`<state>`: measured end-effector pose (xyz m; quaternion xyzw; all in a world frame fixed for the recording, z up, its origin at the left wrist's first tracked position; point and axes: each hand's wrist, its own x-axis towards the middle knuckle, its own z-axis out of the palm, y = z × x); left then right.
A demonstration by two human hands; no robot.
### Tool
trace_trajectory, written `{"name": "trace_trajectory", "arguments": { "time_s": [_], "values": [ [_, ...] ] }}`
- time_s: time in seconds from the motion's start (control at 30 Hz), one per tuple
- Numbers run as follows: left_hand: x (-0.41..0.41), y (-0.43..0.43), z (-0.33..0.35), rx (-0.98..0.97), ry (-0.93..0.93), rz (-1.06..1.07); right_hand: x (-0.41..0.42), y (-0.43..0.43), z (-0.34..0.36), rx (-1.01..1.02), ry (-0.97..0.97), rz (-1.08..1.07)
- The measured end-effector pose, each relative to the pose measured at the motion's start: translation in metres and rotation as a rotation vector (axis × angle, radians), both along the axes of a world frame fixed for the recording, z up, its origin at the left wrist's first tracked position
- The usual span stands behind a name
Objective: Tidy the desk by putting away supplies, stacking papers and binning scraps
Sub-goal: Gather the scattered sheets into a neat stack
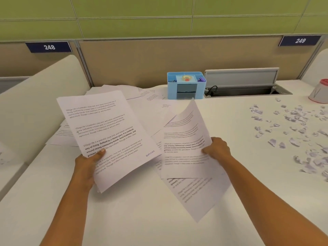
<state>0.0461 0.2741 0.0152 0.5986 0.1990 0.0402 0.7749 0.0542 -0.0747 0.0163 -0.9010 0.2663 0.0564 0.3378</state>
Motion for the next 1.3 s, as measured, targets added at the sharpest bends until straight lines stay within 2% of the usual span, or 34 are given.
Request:
{"name": "trace_trajectory", "arguments": {
  "time_s": [0.13, 0.23, 0.37, 0.5, 0.7, 0.8, 0.9, 1.03, 1.23, 1.3],
  "values": [
    [0.005, -0.011, -0.001, 0.003, 0.001, -0.034, -0.006, -0.031, 0.017, -0.009, -0.097, -0.069],
    [0.010, -0.022, -0.002, 0.006, -0.010, -0.065, -0.011, -0.052, 0.029, 0.034, -0.269, -0.147],
    [0.015, -0.034, -0.004, 0.038, -0.030, -0.115, -0.015, -0.068, 0.045, 0.232, -0.571, -0.217],
    [0.017, -0.046, -0.006, 0.065, -0.025, -0.153, -0.012, -0.065, 0.065, 0.493, -0.746, -0.223],
    [0.017, -0.062, -0.004, 0.104, -0.021, -0.213, -0.003, -0.029, 0.079, 0.881, -0.800, -0.115],
    [0.015, -0.069, 0.001, 0.090, -0.024, -0.255, 0.003, -0.005, 0.066, 0.975, -0.773, -0.081],
    [0.012, -0.076, 0.007, 0.067, -0.026, -0.289, 0.009, 0.017, 0.044, 0.934, -0.700, -0.076],
    [0.009, -0.080, 0.012, 0.040, -0.045, -0.311, 0.013, 0.034, 0.022, 0.735, -0.635, -0.077],
    [0.005, -0.079, 0.012, 0.018, -0.064, -0.322, 0.016, 0.039, 0.022, 0.476, -0.676, 0.018],
    [0.004, -0.077, 0.011, 0.018, -0.066, -0.316, 0.018, 0.037, 0.027, 0.451, -0.699, 0.029]
  ]
}}
